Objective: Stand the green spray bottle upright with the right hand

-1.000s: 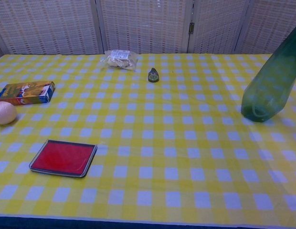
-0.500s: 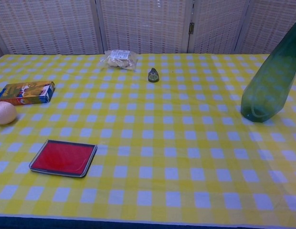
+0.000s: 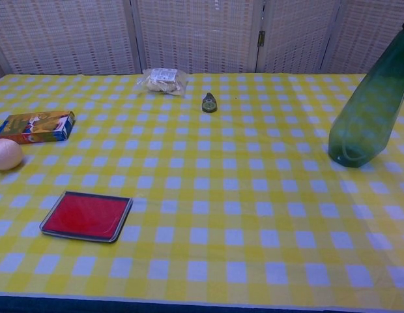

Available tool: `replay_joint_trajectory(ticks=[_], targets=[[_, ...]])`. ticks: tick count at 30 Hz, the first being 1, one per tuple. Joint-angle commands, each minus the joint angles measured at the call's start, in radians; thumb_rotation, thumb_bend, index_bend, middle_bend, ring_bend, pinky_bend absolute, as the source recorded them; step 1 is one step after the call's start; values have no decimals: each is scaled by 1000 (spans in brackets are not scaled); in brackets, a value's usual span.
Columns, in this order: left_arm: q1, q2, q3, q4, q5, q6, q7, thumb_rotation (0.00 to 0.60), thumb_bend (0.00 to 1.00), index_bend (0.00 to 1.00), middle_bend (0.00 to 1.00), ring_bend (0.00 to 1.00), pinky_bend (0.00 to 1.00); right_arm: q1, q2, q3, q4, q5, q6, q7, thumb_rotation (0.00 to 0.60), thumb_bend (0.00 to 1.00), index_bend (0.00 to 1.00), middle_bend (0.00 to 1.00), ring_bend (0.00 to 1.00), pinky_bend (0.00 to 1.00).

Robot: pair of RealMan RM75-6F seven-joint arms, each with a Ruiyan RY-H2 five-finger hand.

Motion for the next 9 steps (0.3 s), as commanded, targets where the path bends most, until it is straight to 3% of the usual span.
replay_joint_trajectory(ticks=[1,9], targets=[[2,-1,2,-4,4,6,10,51,417,0,91,103,124,-57,135,-27,-307,122,-60,-416,600,406,0,0,0,0],[7,-5,2,-14,-6,6,42,48,418,0,91,103,124,-73,156,-19,-355,102,-45,-420,600,407,0,0,0,0]])
